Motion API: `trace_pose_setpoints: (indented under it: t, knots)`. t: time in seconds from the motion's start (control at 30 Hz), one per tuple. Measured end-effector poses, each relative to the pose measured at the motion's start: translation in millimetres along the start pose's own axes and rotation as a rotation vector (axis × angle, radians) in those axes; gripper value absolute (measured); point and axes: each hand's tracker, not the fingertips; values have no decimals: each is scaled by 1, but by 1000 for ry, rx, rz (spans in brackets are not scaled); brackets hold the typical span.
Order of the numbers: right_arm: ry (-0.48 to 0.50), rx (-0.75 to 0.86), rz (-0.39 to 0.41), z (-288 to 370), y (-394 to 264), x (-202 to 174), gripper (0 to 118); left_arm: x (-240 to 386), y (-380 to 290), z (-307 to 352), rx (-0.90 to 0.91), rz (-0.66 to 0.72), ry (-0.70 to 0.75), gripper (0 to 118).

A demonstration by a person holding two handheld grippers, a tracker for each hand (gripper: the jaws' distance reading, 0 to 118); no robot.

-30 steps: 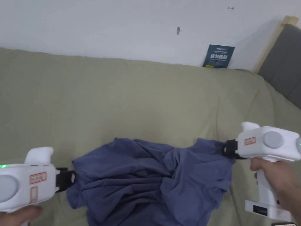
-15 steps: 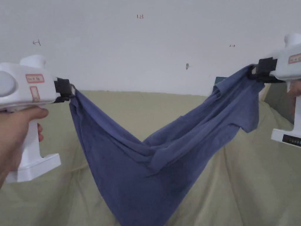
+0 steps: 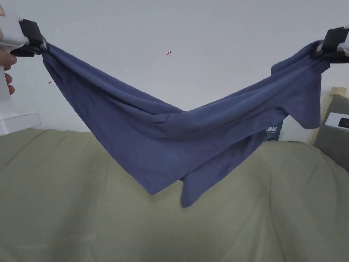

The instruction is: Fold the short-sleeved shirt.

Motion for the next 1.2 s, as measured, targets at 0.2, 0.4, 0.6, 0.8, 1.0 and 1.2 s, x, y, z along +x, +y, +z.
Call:
trace_pose_setpoints:
  t: [0.2,0.4,0.6,0.8,1.0,1.2]
  knots:
    - [-46,-149,-79,-63,-114,26,9,-43,-101,-54,-102,54,82,2]
    - [23,-189,-175,-74,-198,56,9,-70,-188,-50,-136,77,76,2]
    - [44,-248,-145,22,-263,75,9,-99,-233,63,-222,46,22,2]
    - [-45,-446,-195,96,-368,102,9,-140,-338,177,-495,72,65,2]
    - [-181,-486,-100,80,-456,114,39,-173,-416,169,-619,194,94,15]
    - [-122,-382,-28,146,-449,87,118,-143,-375,226,-485,5,100,116]
